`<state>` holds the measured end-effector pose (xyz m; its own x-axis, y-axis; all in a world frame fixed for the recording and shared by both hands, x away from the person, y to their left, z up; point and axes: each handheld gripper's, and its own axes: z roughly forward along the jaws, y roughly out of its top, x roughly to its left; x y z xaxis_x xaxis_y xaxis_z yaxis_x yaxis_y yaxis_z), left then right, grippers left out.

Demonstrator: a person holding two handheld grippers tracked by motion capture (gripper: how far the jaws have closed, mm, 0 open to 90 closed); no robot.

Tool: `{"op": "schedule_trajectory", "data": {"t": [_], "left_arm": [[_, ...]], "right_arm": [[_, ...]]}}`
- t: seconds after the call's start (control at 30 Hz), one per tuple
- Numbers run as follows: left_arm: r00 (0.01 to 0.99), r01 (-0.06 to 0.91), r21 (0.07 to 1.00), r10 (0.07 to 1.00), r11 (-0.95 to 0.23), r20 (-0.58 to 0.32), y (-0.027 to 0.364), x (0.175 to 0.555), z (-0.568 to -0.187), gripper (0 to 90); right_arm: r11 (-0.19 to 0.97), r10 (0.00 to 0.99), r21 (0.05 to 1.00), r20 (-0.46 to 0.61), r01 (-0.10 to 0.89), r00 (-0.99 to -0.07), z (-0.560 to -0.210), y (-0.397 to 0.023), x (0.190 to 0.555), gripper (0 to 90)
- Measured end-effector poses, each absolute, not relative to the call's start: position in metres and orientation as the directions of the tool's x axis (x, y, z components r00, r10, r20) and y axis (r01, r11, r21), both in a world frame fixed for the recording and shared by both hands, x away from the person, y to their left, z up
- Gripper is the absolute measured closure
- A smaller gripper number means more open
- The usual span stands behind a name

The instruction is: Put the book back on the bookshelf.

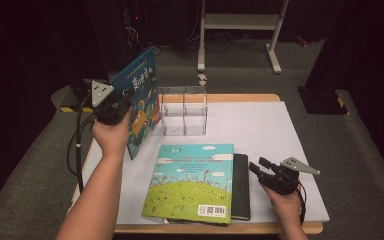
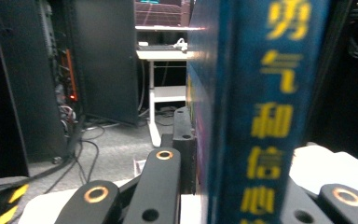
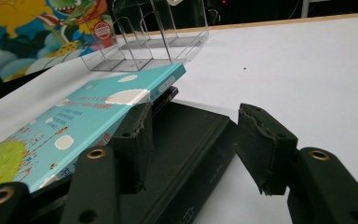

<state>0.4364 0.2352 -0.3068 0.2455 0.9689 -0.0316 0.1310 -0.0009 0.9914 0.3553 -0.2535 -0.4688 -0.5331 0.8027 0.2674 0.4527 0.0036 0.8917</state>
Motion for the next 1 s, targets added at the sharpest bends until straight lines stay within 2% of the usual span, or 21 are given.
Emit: {"op": "schedule_trajectory", "data": {"t": [0.3,0.5,0.67,1.0], "left_arm": [[0.218,0.121,0.992,0.976,-0.031,0.004,0.229,0.467,-0.320,82.5],[0.206,0.119,0.993,0.979,-0.020,-0.005,0.229,0.475,-0.329,82.6],[0.193,0.116,0.993,0.981,0.001,-0.023,0.231,0.474,-0.339,82.4],[0.197,0.129,0.990,0.980,-0.057,0.031,0.236,0.453,-0.349,79.7]], "right_arm": [[-0.002,0.799,0.891,0.274,0.454,-0.535,-0.470,-0.255,0.356,45.8],[-0.001,0.796,0.891,0.275,0.453,-0.539,-0.469,-0.255,0.355,45.9],[0.001,0.796,0.893,0.272,0.451,-0.541,-0.469,-0.254,0.355,45.9],[0.012,0.793,0.895,0.262,0.445,-0.549,-0.469,-0.253,0.353,45.9]]}}
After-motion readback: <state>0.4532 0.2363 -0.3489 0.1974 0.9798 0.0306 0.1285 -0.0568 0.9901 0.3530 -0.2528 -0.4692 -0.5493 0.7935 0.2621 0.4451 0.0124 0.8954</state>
